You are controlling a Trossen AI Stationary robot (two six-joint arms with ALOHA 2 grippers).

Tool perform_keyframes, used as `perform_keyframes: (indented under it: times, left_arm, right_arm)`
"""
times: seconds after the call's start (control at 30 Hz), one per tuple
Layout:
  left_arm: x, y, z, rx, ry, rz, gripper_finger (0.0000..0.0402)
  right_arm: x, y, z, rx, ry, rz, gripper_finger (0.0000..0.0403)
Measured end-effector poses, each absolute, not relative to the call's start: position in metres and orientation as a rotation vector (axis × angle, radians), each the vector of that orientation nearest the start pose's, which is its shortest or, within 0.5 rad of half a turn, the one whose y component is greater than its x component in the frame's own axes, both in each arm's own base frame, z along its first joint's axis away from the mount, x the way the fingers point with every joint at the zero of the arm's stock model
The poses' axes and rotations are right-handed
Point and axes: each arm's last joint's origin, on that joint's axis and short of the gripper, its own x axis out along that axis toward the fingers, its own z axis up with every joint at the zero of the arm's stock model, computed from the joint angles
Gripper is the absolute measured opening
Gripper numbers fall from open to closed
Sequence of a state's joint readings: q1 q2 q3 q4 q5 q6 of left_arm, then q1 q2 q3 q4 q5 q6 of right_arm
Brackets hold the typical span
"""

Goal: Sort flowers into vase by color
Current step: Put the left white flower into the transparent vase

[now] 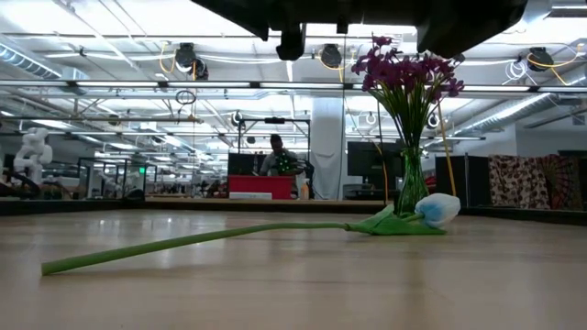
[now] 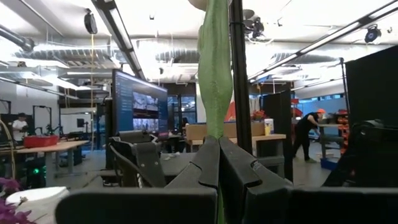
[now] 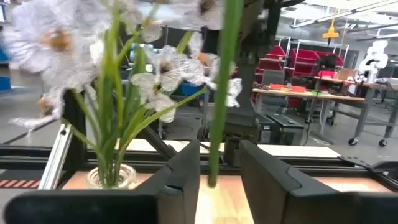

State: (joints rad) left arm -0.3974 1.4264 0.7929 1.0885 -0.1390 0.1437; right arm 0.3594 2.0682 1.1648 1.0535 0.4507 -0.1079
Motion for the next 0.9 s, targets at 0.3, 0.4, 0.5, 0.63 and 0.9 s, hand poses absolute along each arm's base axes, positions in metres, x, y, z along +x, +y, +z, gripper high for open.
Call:
perform_keyframes:
  times: [0.3, 0.4, 0.5, 0.63, 0.9]
  left_arm:
    - [0.279, -0.114, 0.311, 0.02, -0.459, -0.223, 0.0002]
    - [0.279, -0.113, 0.311, 0.019, -0.461, -0.223, 0.0002]
    - [0.279, -0.113, 0.311, 0.018, -0.46, -0.216, 0.0007]
    - [0.277, -0.113, 0.312, 0.004, -0.438, -0.179, 0.0047]
    - [0.261, -0.114, 0.319, -0.011, -0.298, -0.089, 0.0177]
  right_arm:
    - [0.412, 0.144, 0.199, -0.069, -0.129, -0.091, 0.0009]
    - [0.411, 0.145, 0.2, -0.064, -0.129, -0.1, 0.0007]
    - [0.41, 0.144, 0.204, -0.059, -0.097, -0.135, 0.0003]
    - [0.404, 0.144, 0.214, -0.05, -0.02, -0.173, 0.0002]
    - [0.377, 0.153, 0.236, -0.052, 0.154, -0.293, 0.0001]
